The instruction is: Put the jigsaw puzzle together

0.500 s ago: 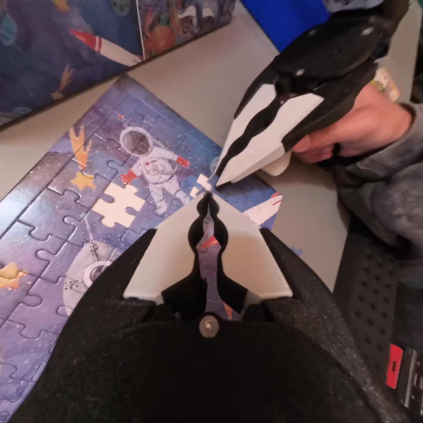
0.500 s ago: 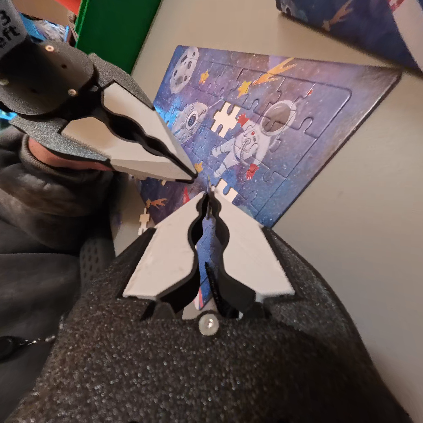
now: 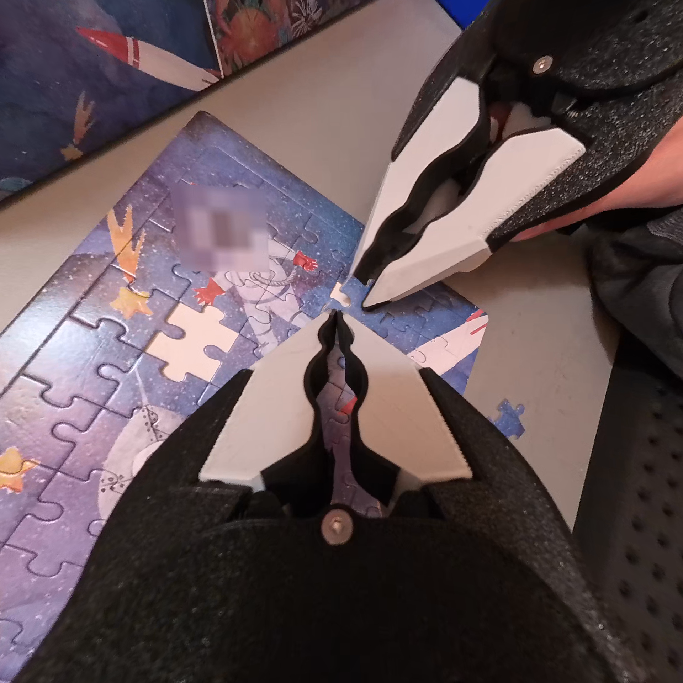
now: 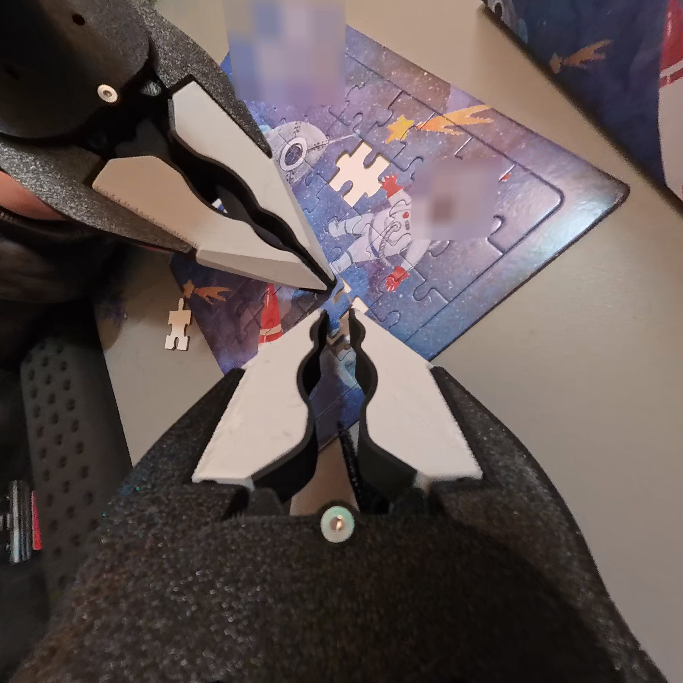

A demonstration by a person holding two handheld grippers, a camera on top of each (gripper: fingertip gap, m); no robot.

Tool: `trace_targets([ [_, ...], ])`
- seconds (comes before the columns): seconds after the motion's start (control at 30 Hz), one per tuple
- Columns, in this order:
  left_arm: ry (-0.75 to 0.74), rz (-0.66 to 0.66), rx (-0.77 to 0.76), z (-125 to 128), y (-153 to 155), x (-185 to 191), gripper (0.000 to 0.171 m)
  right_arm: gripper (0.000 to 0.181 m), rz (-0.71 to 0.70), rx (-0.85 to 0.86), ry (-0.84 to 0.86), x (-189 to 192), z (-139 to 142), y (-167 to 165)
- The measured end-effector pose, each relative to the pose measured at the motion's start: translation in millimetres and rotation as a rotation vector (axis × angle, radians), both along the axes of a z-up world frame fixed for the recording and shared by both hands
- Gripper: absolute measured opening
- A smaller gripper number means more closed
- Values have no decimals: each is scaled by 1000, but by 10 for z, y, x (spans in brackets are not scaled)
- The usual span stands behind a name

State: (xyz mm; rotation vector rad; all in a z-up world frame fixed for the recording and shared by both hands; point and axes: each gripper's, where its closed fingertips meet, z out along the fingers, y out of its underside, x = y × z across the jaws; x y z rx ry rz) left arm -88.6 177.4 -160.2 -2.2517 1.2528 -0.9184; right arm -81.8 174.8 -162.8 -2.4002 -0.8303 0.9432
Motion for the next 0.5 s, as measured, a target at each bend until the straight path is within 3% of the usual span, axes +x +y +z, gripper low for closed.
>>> trace_targets([
  [0.23, 8, -21, 4, -21, -14, -10, 0, 15, 36, 71, -63, 28, -23, 2],
  [0.4, 28, -41, 10, -63, -42, -29, 0, 39, 94, 378, -275, 192, 77, 115],
  [0.5, 32, -38, 10, -63, -42, -29, 0, 10, 52, 423, -187, 153, 284, 141],
])
